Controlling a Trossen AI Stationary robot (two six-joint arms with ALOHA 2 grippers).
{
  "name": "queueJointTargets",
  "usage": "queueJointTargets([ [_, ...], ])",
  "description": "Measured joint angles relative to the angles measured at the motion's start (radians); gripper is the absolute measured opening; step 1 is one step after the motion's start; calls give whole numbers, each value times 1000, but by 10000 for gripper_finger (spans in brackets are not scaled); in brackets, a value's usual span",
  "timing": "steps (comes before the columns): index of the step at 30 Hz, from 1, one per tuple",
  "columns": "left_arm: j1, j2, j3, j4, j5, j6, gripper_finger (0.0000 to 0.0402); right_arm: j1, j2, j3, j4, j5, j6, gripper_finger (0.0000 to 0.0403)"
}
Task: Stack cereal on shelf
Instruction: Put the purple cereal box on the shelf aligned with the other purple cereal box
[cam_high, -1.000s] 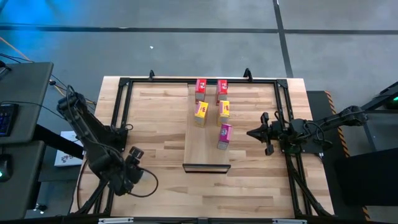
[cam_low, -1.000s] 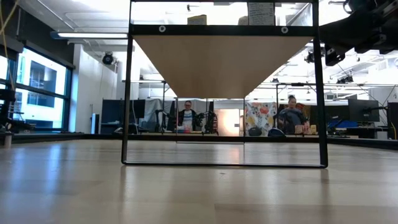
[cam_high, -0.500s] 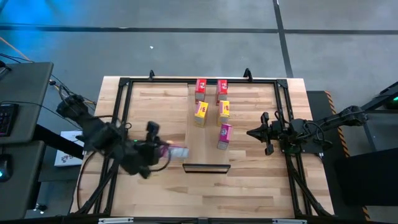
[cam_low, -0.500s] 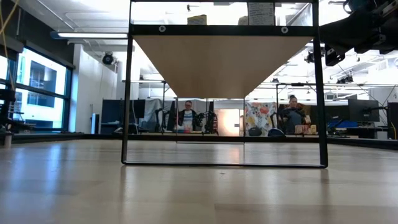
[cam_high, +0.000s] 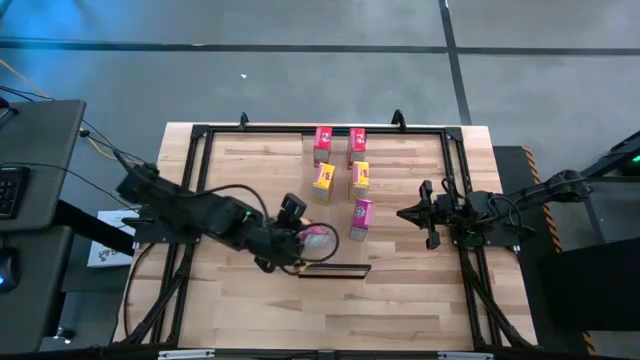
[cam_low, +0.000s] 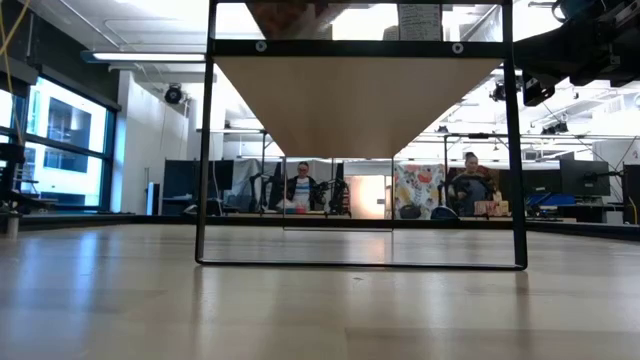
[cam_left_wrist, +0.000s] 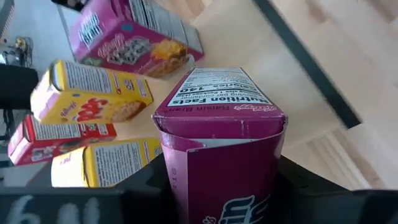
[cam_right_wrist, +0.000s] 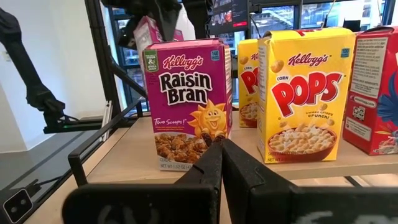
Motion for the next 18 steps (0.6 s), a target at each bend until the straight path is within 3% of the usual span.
queueJointTargets([
  [7,40,11,0,-5,11,6,142,0,0,0,0,0,0,0],
  [14,72,18,0,-8,127,5,142,0,0,0,1,0,0,0],
  [18,85,37,-2,-18,139,31,142,0,0,0,1,0,0,0],
])
